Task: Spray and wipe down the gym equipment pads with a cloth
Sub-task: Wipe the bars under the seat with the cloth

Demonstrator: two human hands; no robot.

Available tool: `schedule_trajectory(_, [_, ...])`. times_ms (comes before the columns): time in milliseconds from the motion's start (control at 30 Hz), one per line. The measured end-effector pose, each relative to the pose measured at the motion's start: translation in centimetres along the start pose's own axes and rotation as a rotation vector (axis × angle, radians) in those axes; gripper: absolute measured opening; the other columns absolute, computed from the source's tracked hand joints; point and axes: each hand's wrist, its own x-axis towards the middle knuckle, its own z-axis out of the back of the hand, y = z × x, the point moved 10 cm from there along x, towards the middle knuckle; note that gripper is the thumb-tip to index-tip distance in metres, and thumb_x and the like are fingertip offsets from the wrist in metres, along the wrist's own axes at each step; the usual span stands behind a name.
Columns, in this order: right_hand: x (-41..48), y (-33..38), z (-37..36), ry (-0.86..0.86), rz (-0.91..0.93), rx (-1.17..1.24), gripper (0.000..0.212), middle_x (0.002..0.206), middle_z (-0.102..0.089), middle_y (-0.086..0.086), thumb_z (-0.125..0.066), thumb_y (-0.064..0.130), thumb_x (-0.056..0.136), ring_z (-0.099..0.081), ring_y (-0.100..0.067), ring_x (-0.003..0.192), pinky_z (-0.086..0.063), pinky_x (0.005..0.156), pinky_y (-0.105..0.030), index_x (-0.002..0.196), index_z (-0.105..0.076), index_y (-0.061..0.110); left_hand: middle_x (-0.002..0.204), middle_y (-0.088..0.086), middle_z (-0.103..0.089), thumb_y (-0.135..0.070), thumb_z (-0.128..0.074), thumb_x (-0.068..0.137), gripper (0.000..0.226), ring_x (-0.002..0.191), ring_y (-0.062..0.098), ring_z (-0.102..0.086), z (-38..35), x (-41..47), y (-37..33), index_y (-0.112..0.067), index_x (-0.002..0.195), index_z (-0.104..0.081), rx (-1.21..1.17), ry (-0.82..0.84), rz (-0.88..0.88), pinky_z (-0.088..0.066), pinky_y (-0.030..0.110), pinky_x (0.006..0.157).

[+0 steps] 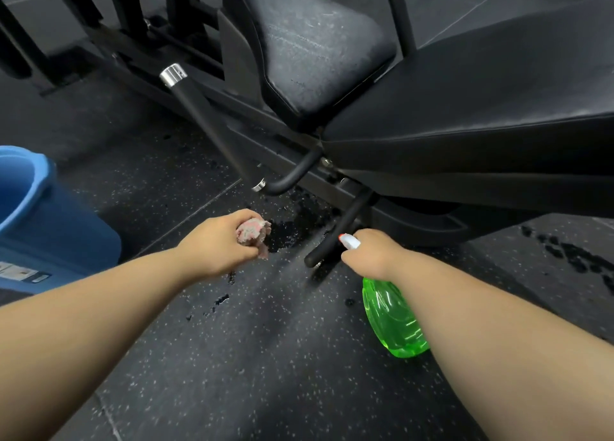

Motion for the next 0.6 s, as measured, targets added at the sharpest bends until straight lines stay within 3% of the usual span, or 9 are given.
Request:
schedule_trajectory(133, [-0.2, -0.6, 0.0, 0.021, -0.012, -0.043, 0.023, 0.073, -0.044, -0.001, -0.048, 0.026, 0.09, -0.046, -0.022, 0.071, -0.025, 0.05, -0.026, 0.071, -0.037, 0.018, 0.088, -0.008, -0.069, -0.035, -0.074, 0.078, 0.03, 0.073, 0.02, -0.068, 0.8, -0.2, -0.1, -0.041, 0.103, -0.057, -0.028, -0.04, -0.011, -0.056, 0.039, 0.069])
schedule_trajectory(300, [-0.8, -0.7, -1.4, 0.065, 0.0, 0.032, 0.014, 0.089, -0.067, -0.01, -0.051, 0.024, 0.086, -0.056, -0.022, 0.072, -0.033, 0.053, -0.025, 0.083, -0.056, 0.011, 0.089, -0.012, -0.069, -0.04, -0.078, 0.077, 0.033, 0.076, 0.013, -0.067, 0.4, -0.7, 0.9, -0.042, 0.103, -0.057, 0.034, -0.014, -0.009, -0.055, 0.033, 0.072])
schedule_trajectory(433, [-0.8, 0.5, -1.5, 0.1, 0.066, 0.018, 0.014, 0.073, -0.059, -0.008, -0.053, 0.02, 0.085, -0.052, -0.023, 0.067, -0.036, 0.058, -0.029, 0.082, -0.058, 0.008, 0.089, -0.011, -0.069, -0.036, -0.077, 0.078, 0.034, 0.077, 0.014, -0.067, 0.5, -1.0, 1.7, -0.043, 0.104, -0.057, 0.058, -0.013, 0.013, -0.054, 0.032, 0.072])
schedule_trajectory(533, [-0.8, 0.8, -1.7, 0.106, 0.06, 0.115, 0.017, 0.07, -0.068, -0.002, -0.053, 0.019, 0.086, -0.058, -0.019, 0.068, -0.045, 0.065, -0.029, 0.075, -0.062, 0.011, 0.091, -0.011, -0.069, -0.035, -0.076, 0.079, 0.035, 0.079, 0.014, -0.067, 0.3, -1.1, 1.7, -0.043, 0.106, -0.056, 0.066, -0.001, 0.016, -0.055, 0.033, 0.074])
schedule_trajectory(600, [-0.6, 0.8, -2.1, 0.123, 0.035, 0.101, 0.02, 0.069, -0.069, 0.002, -0.051, 0.02, 0.087, -0.057, -0.015, 0.064, -0.041, 0.059, -0.025, 0.072, -0.062, 0.012, 0.09, -0.011, -0.069, -0.034, -0.075, 0.079, 0.034, 0.078, 0.014, -0.067, 0.2, -1.2, 1.6, -0.044, 0.106, -0.056, 0.074, 0.008, 0.012, -0.055, 0.032, 0.072])
